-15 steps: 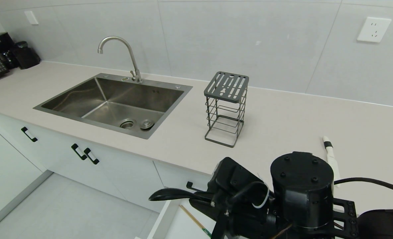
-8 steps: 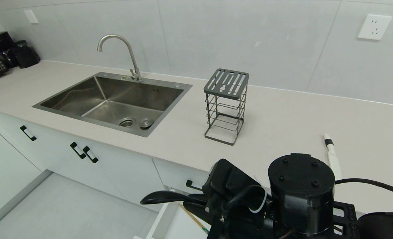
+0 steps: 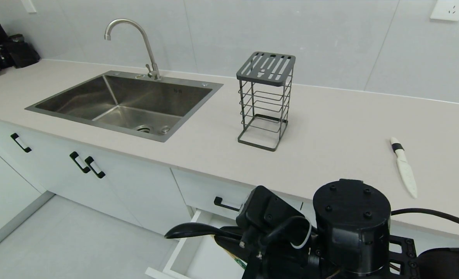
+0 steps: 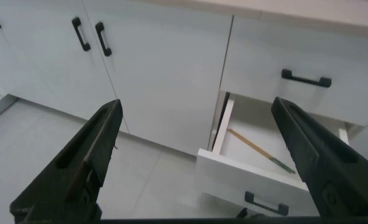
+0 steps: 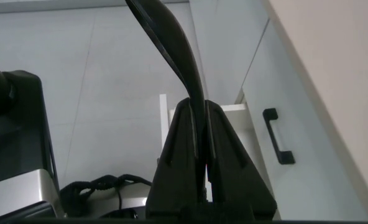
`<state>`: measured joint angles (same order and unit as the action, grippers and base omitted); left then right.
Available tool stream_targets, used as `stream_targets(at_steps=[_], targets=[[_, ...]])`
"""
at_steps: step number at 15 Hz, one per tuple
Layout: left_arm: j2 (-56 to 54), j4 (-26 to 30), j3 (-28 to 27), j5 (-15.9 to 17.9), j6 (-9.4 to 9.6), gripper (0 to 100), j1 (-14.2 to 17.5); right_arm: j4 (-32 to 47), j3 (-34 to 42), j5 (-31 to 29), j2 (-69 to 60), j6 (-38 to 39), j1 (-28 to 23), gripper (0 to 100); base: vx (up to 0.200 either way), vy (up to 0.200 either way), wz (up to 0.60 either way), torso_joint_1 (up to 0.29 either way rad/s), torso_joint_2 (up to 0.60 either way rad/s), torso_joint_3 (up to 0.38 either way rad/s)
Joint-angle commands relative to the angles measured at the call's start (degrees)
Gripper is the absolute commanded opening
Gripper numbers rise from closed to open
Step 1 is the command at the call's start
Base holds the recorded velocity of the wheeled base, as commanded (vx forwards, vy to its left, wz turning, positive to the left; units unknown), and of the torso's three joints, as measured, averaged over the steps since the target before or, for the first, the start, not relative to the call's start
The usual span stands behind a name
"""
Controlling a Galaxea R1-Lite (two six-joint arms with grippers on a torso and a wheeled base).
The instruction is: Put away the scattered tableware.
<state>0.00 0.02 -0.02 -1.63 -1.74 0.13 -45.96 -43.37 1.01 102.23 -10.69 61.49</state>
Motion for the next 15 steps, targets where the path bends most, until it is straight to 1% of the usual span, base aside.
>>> stream_targets(at_steps=[1,11,15], targets=[[0.0,-0.02,0.02,-0.04,-0.01,100,0.04,-0.01,0.04,0.04,-0.01,-0.03,0.03,0,0.0,0.0,0.0,-0.271,0.52,0.251],[0.0,-0.02,0.02,-0.04,-0.01,100,0.04,-0.01,0.04,0.04,-0.01,-0.03,0.03,0,0.0,0.0,0.0,-0.26,0.49,0.237],[0.0,-0.02,0.02,-0.04,-0.01,100,0.04,-0.01,0.04,-0.05,-0.1,-0.03,-0.05,0,0.0,0.0,0.0,-0.255,0.44,0.173]])
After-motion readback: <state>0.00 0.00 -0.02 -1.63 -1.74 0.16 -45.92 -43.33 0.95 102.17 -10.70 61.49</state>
